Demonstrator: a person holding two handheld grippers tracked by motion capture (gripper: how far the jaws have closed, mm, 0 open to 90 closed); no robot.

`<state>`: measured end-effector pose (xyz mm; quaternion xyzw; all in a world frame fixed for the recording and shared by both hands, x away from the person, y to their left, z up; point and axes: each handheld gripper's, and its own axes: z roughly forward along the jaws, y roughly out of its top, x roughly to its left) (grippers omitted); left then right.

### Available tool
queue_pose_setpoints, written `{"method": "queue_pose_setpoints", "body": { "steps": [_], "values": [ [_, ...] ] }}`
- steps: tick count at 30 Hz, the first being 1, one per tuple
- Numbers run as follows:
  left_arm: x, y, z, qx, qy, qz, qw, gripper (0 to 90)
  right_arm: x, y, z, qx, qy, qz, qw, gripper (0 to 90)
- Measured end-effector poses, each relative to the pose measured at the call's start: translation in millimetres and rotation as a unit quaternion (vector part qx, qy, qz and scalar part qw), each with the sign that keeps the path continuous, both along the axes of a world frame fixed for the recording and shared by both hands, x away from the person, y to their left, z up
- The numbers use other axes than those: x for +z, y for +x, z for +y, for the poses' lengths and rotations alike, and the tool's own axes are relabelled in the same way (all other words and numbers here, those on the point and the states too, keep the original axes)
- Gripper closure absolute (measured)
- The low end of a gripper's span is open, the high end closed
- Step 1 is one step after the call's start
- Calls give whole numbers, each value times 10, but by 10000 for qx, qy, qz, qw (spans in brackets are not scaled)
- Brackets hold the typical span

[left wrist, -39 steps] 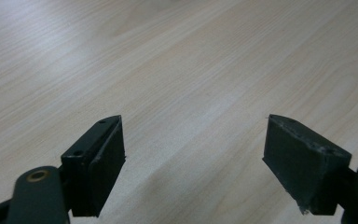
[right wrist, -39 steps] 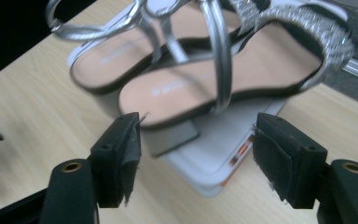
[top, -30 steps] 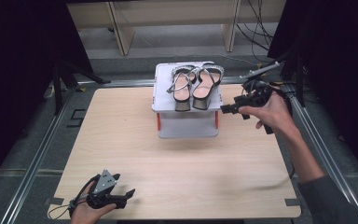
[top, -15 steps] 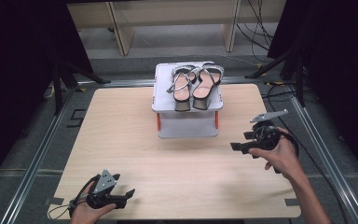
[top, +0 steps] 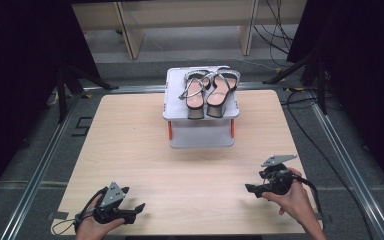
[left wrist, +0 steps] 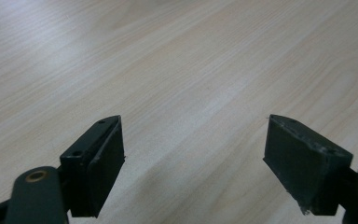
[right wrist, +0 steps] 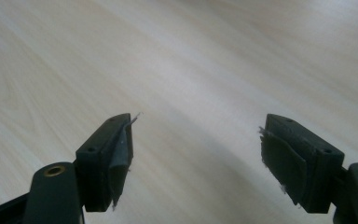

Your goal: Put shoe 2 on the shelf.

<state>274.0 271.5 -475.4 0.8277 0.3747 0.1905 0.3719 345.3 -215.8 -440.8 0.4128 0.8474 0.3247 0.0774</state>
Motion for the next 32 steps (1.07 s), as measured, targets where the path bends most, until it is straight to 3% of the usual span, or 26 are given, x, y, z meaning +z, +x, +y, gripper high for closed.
{"method": "queue_pose_setpoints", "body": {
  "steps": [1,3,6,12,13,14,16,18,19,20,24,25,28,32],
  "values": [
    [-5,4,1,27,-15,-23,10000,196,-40,-27,5,92,-16,-51,9999,260],
    [-10,0,1,55,-76,46,9999,196,-83,-97,22,45,35,94,9999,260],
    [-3,2,6,8,21,-11,10000,194,-146,-171,45,90,-61,-2,9999,259],
    [-2,-4,0,-7,-1,10,10000,192,-184,-262,91,125,-98,-40,9999,260],
    [-1,-4,1,-9,6,12,10000,191,-212,-266,100,103,-76,-172,9998,259],
    [0,-4,2,-7,15,13,10000,192,-196,-285,106,71,-107,21,9999,259],
    [-2,-4,0,-11,18,8,10000,191,-214,-327,136,12,-48,29,10000,259],
    [-3,-4,-3,-10,16,2,10000,191,-221,-320,127,133,-149,-23,9998,259],
    [-2,-6,-4,-13,14,2,10000,191,-256,-316,136,162,-60,-189,9997,259],
    [-2,-6,-4,-15,12,1,10000,191,-238,-331,136,168,-142,-54,9997,259],
    [-2,-4,-4,-11,18,-5,10000,191,-256,-341,162,203,-133,-18,9997,258],
    [-2,-5,-4,-12,15,-8,10000,191,-278,-330,164,267,-125,-130,9995,255],
    [0,-4,-1,-20,42,-19,10000,191,-271,-334,174,265,-161,-4,9995,254],
    [0,-3,0,-30,51,-2,10000,191,-270,-331,169,260,-185,3,9995,251]
  ]
}}
